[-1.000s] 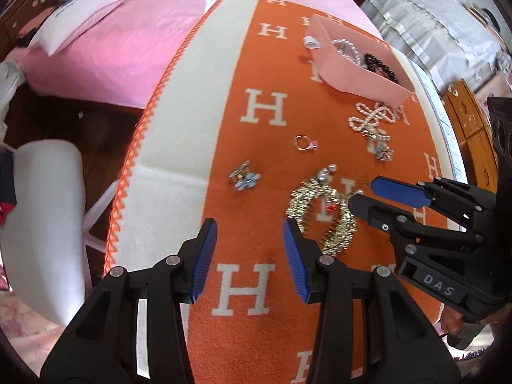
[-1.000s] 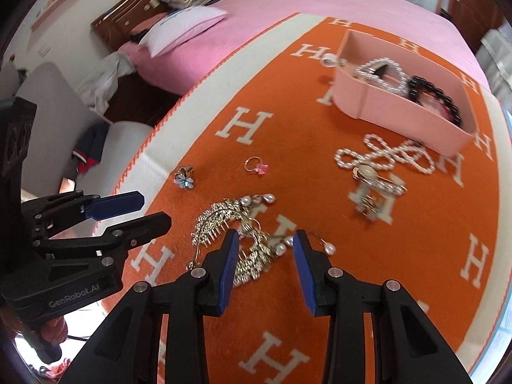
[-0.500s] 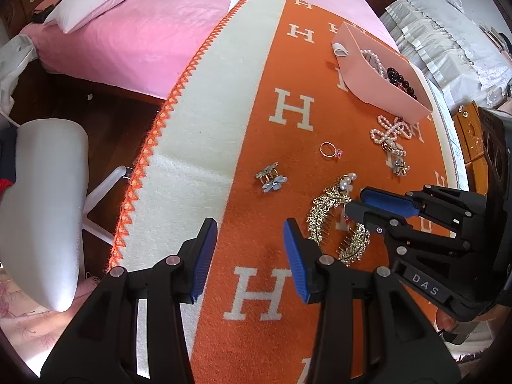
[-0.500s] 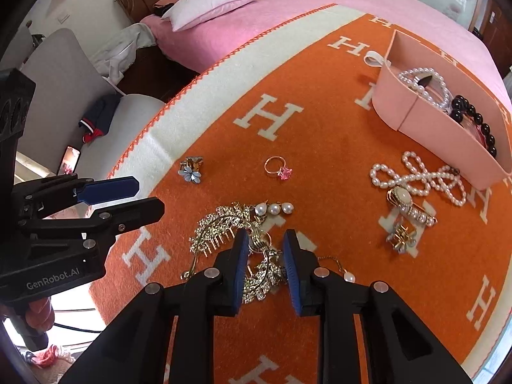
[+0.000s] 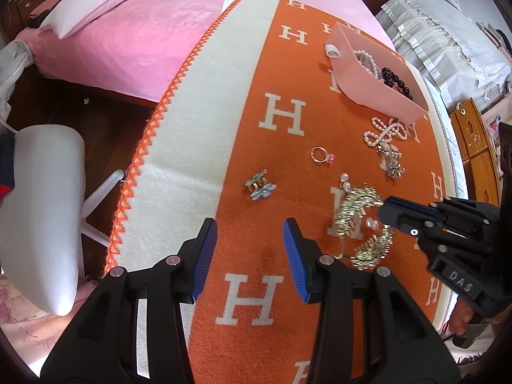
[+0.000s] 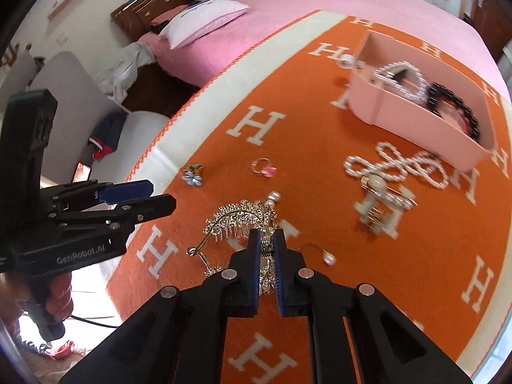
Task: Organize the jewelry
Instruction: 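Lift the gold comb with the right tool while the left tool grasps the pearl necklace, then carry the gold comb with the right tool while the left tool carries the necklace toward the box, then lower the comb and necklace into the pink box and open both tools, then lift both open tools away from the box toward the remaining jewelry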
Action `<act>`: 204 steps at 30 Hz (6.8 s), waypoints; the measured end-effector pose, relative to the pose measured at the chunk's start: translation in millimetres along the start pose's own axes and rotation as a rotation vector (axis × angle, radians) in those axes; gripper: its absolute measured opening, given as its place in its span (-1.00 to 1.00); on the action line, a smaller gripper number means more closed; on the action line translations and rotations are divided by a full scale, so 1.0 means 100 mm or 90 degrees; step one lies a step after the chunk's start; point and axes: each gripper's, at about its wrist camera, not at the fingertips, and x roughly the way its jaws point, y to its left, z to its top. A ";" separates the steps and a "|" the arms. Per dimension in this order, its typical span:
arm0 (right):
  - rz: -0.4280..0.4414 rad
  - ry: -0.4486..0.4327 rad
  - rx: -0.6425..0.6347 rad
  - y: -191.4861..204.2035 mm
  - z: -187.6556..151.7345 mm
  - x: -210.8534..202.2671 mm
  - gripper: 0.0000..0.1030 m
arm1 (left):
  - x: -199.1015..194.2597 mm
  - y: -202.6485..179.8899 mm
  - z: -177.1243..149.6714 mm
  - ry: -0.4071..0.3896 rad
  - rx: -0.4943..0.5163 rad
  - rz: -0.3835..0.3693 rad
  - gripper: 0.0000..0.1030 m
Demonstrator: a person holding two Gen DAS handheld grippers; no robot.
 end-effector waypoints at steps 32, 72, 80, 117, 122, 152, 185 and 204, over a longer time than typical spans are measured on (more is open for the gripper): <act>-0.085 -0.081 0.305 -1.45 -0.76 -0.77 -0.85 | 0.79 -1.86 1.09 0.082 0.270 -0.072 -0.23; -0.048 -0.181 0.283 -1.48 -0.14 -1.32 -0.85 | -0.74 -2.03 1.61 -0.082 0.256 -0.098 -0.95; -0.047 -0.235 0.265 -1.39 0.35 -1.60 -0.85 | -1.13 -2.04 1.98 -0.131 0.225 -0.121 -0.95; -0.061 -0.221 0.291 -1.94 1.13 -0.98 -0.85 | -0.62 -1.98 2.09 -0.096 0.174 -0.110 -0.95; -0.061 -0.211 0.295 -1.99 1.13 -0.88 -0.85 | -0.18 -1.94 1.97 -0.062 0.179 -0.067 -0.94; -0.110 -0.185 0.327 -1.94 0.91 -0.75 -0.44 | -0.05 -1.26 1.54 -0.032 0.113 0.015 -0.13; -0.093 -0.115 0.321 -0.97 -0.26 -0.74 -0.44 | -0.60 -0.45 0.86 -0.050 0.078 0.024 -0.13; -0.055 -0.084 0.278 -0.79 -0.20 -0.30 -0.32 | -0.01 -0.18 0.15 -0.054 0.038 0.039 -0.13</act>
